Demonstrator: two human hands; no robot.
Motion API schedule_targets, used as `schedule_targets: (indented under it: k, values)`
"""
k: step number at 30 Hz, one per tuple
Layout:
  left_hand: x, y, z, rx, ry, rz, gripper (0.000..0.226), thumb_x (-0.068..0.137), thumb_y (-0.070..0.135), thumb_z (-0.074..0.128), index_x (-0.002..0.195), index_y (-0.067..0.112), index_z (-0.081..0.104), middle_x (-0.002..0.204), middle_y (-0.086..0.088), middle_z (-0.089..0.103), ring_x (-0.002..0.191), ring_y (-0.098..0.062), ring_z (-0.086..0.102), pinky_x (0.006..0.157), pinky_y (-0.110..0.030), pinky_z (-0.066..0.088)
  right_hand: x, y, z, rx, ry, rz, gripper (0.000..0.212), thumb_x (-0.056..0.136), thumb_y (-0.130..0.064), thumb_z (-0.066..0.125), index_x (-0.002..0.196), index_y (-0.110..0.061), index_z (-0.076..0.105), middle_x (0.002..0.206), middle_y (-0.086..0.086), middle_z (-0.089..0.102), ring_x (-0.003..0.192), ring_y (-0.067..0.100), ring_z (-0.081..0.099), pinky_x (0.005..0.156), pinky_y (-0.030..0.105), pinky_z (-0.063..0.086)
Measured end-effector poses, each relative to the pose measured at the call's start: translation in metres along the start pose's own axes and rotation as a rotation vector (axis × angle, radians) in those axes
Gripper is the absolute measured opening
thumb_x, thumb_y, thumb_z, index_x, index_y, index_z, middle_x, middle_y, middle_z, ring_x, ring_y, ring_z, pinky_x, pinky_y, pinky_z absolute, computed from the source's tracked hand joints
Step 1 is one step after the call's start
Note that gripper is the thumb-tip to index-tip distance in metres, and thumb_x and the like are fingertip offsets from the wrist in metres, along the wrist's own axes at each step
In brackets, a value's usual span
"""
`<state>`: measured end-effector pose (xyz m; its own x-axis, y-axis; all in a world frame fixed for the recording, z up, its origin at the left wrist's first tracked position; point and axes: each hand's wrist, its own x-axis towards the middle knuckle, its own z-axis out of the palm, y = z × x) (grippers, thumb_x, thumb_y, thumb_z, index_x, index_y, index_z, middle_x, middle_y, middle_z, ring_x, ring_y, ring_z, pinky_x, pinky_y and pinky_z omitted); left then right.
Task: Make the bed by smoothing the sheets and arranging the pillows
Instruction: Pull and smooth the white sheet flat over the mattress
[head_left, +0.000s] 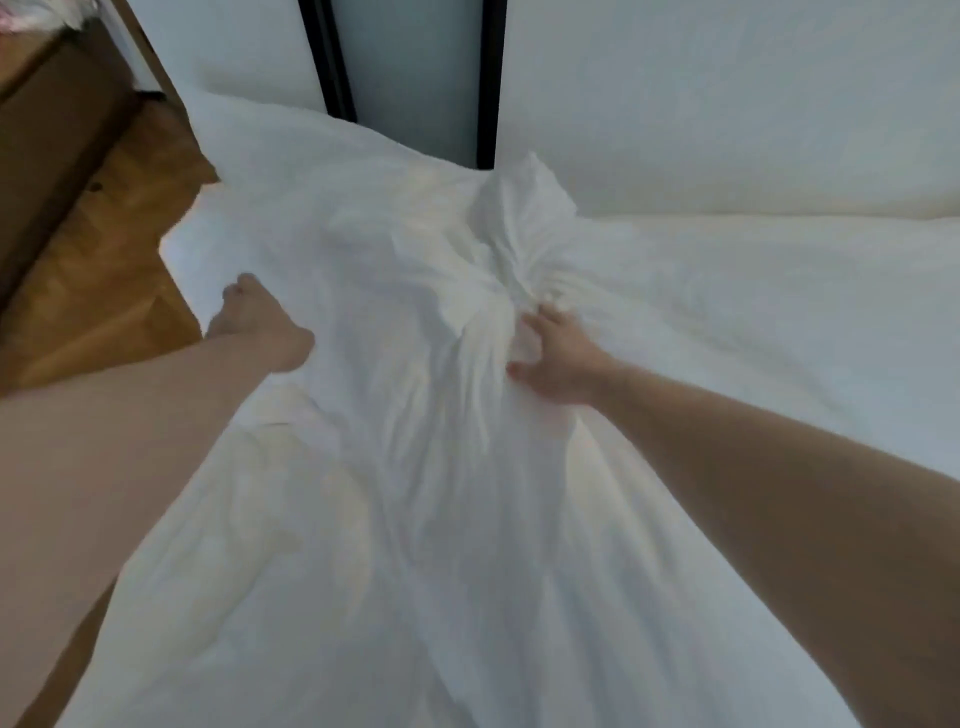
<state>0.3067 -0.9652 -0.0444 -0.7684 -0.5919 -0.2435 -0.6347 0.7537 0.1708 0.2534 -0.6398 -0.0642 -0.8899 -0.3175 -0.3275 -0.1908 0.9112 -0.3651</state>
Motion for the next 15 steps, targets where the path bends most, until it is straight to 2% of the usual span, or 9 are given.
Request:
schedule_targets:
  k: [1,3,5,8,10,13,15]
  values:
    - [-0.016,-0.015,0.033,0.082,-0.154,0.01,0.095,0.086,0.044,0.072,0.157,0.008,0.021,0.16,-0.017,0.025,0.137,-0.042,0.044,0.106,-0.046,0.044,-0.013,0.007,0.034,-0.055,-0.127,0.029,0.082,0.095,-0.05,0.062,0.16,-0.017,0.025,0.169,0.012,0.012,0.155,0.031,0.019,0.123,0.037,0.023]
    - [-0.054,-0.051,0.094,0.177,-0.423,0.011,0.109,0.078,0.066,0.07,0.16,0.015,0.02,0.166,-0.013,0.014,0.148,-0.035,0.033,0.116,-0.043,0.036,-0.051,0.019,0.099,-0.064,-0.319,0.118,0.081,0.094,-0.057,0.058,0.159,-0.019,0.026,0.169,0.01,0.011,0.155,0.029,0.018,0.123,0.04,0.025]
    - [-0.093,-0.086,0.14,0.184,-0.556,-0.033,0.116,0.076,0.072,0.07,0.161,0.017,0.013,0.168,-0.01,0.007,0.151,-0.032,0.027,0.12,-0.04,0.032,-0.093,0.029,0.151,-0.059,-0.42,0.208,0.08,0.092,-0.062,0.056,0.157,-0.025,0.027,0.167,0.005,0.017,0.153,0.029,0.023,0.121,0.05,0.027]
    - [-0.14,-0.14,0.182,0.184,-0.584,-0.105,0.123,0.071,0.069,0.076,0.162,0.02,0.008,0.166,-0.008,0.012,0.148,-0.034,0.032,0.118,-0.042,0.035,-0.143,0.05,0.194,-0.058,-0.464,0.329,0.082,0.094,-0.061,0.052,0.16,-0.034,0.013,0.17,-0.005,0.006,0.157,0.026,0.009,0.12,0.061,0.018]
    - [-0.167,-0.176,0.194,0.148,-0.528,-0.184,0.134,0.06,0.073,0.08,0.161,0.022,0.008,0.165,-0.006,0.012,0.148,-0.037,0.029,0.117,-0.05,0.034,-0.165,0.063,0.208,-0.031,-0.485,0.394,0.082,0.096,-0.061,0.049,0.161,-0.035,0.007,0.171,-0.008,-0.001,0.158,0.024,0.003,0.121,0.062,0.016]
    - [-0.204,-0.214,0.197,0.104,-0.381,-0.411,0.145,0.044,0.083,0.081,0.156,0.018,0.016,0.161,-0.01,0.017,0.146,-0.041,0.026,0.115,-0.064,0.027,-0.198,0.066,0.222,0.059,-0.373,0.426,0.079,0.095,-0.062,0.048,0.16,-0.031,0.015,0.171,-0.002,0.009,0.156,0.025,0.013,0.122,0.056,0.022]
    - [-0.223,-0.227,0.194,0.097,-0.389,-0.523,0.139,0.049,0.087,0.076,0.154,0.014,0.022,0.156,-0.016,0.029,0.142,-0.043,0.032,0.117,-0.062,0.024,-0.228,0.047,0.228,0.179,-0.184,0.358,0.086,0.088,-0.075,0.046,0.158,-0.027,0.028,0.166,0.002,0.025,0.152,0.025,0.026,0.122,0.049,0.027]
